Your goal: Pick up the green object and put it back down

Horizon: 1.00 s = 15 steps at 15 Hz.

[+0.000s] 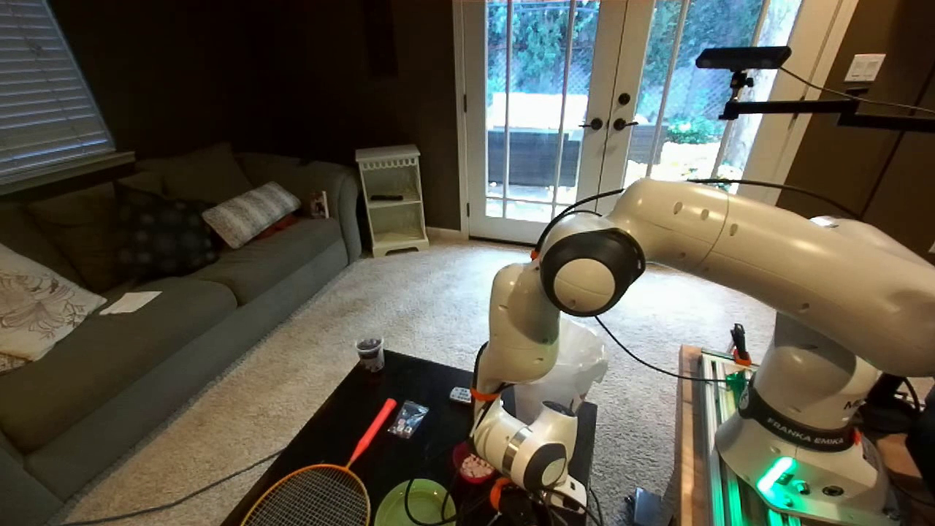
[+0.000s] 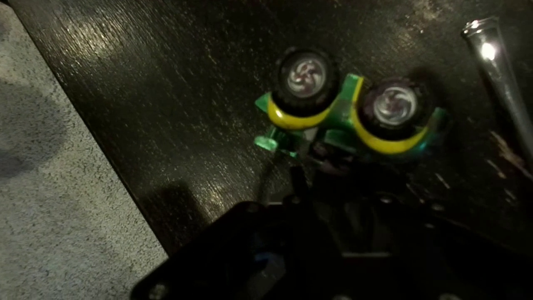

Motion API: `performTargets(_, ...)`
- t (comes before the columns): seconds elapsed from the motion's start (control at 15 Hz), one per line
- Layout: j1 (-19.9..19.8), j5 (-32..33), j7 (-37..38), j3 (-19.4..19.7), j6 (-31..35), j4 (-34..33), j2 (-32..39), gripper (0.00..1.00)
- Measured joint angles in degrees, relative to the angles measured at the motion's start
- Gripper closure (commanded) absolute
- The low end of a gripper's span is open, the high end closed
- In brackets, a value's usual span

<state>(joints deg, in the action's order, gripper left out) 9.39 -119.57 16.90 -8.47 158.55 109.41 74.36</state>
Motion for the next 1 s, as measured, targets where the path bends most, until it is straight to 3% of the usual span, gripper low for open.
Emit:
performTargets(0.07,0.2,0.0,0.0,0.0,0.6,-0.2,0.0,0.58)
performTargets(0.2,0.7,0.0,0.1,0.0,1.4,-0.8,0.0,0.61)
performTargets(0.8,3.3,-0.8,-3.1,0.1,1.6,-3.4,-1.2,0.01)
performTargets(1.0,4.1,-0.8,-4.2,-0.1,1.6,-3.7,-2.0,0.0)
